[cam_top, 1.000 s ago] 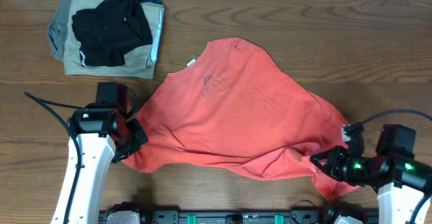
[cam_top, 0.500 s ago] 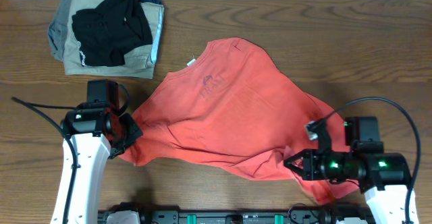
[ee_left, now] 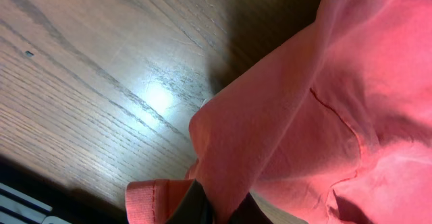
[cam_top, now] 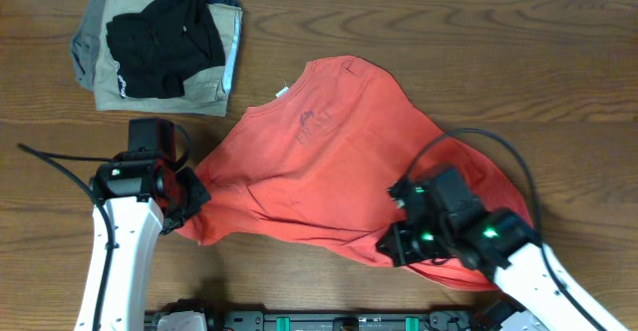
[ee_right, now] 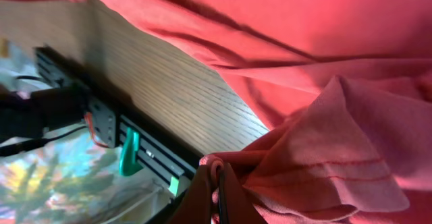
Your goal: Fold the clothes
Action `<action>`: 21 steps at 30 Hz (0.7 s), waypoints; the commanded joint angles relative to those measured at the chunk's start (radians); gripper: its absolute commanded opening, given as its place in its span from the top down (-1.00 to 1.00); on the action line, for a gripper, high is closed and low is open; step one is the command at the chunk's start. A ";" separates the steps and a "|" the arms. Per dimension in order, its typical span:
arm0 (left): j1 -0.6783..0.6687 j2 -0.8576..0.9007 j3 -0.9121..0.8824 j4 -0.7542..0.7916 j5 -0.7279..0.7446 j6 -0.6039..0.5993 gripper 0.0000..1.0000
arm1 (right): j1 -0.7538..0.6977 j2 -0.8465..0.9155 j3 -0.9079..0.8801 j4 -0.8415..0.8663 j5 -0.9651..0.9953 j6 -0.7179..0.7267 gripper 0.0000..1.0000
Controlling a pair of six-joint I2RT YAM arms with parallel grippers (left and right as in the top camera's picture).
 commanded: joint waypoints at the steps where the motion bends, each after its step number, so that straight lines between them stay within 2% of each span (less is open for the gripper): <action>1: 0.006 -0.002 0.016 -0.005 -0.026 -0.019 0.85 | 0.102 0.092 0.001 0.056 0.053 0.116 0.97; 2: 0.006 -0.002 0.016 -0.005 -0.026 -0.019 0.84 | 0.127 0.123 0.001 0.079 0.053 0.120 0.90; 4: 0.006 -0.002 0.016 -0.005 -0.026 -0.019 0.77 | 0.158 0.179 0.003 0.101 0.054 0.119 0.51; 5: 0.006 -0.002 0.016 -0.005 -0.026 -0.019 0.76 | 0.163 0.199 0.006 0.100 0.055 0.119 0.40; 8: 0.006 -0.002 0.016 -0.005 -0.026 -0.019 0.73 | 0.155 0.238 0.021 0.079 0.061 0.118 0.40; 12: 0.006 -0.002 0.016 -0.006 -0.026 -0.019 0.73 | 0.123 0.236 0.070 0.004 0.105 0.084 0.21; 16: 0.006 -0.002 0.016 -0.006 -0.026 -0.019 0.72 | 0.072 0.236 0.151 -0.127 0.217 0.069 -0.18; 19: 0.006 -0.002 0.015 -0.006 -0.026 -0.019 0.71 | 0.034 0.237 0.182 -0.189 0.296 0.069 -0.60; 21: 0.006 -0.002 0.015 -0.006 -0.026 -0.019 0.71 | 0.014 0.239 0.181 -0.208 0.318 0.069 -0.66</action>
